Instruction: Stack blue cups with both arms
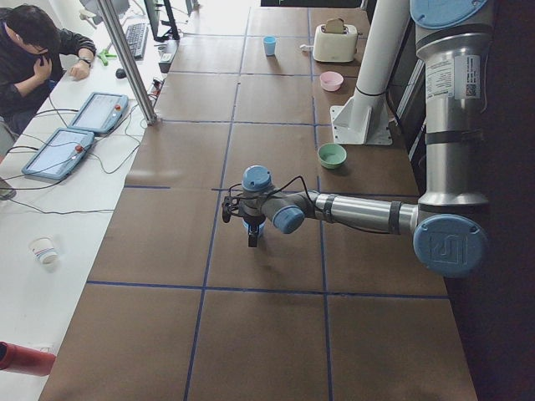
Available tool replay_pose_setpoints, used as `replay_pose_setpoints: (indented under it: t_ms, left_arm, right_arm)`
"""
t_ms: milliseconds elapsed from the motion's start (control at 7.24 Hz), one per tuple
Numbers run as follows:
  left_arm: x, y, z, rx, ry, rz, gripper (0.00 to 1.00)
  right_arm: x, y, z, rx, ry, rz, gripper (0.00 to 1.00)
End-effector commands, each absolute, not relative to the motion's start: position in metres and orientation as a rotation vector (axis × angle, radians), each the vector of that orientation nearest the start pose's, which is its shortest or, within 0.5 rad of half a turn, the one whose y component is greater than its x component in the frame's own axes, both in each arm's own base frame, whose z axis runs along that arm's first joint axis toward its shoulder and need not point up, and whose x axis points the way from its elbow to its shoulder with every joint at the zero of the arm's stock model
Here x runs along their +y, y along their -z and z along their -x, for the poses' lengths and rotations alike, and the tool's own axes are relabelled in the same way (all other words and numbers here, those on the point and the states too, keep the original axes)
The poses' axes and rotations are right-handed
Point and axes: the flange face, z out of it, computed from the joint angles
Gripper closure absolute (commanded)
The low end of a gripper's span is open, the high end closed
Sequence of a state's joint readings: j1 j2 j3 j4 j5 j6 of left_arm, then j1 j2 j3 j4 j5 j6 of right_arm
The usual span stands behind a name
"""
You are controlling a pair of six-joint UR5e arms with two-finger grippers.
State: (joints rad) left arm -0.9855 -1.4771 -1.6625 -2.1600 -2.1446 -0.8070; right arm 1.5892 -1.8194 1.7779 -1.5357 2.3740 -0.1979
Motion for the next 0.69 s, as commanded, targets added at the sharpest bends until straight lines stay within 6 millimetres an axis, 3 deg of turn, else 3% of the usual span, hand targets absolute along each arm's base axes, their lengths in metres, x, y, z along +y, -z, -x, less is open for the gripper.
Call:
replay_pose_setpoints:
  t_ms: [0,138,276,553]
  left_arm:
    - [-0.4456,-0.605,-0.2087,0.791,0.027,-0.074,0.35]
    - [-0.4478,-0.6036,-0.2102,0.793,0.022,-0.078,0.81]
    - [-0.4477,-0.6035,-0.2103,0.794,0.018,-0.078,0.94]
    - [-0.4479,-0.6001,-0.211,0.802,0.017,-0.077,1.0]
  right_arm:
    - [-0.3854,-0.6605,-0.0688,-0.799,0.167,-0.081,0.0]
    - [-0.3855,-0.6598,-0.0688,-0.799,0.168,-0.082,0.0]
    - [-0.3855,-0.6598,-0.0688,-0.799,0.168,-0.082,0.0]
    - [-0.3854,-0.6604,-0.0687,-0.801,0.167,-0.081,0.0]
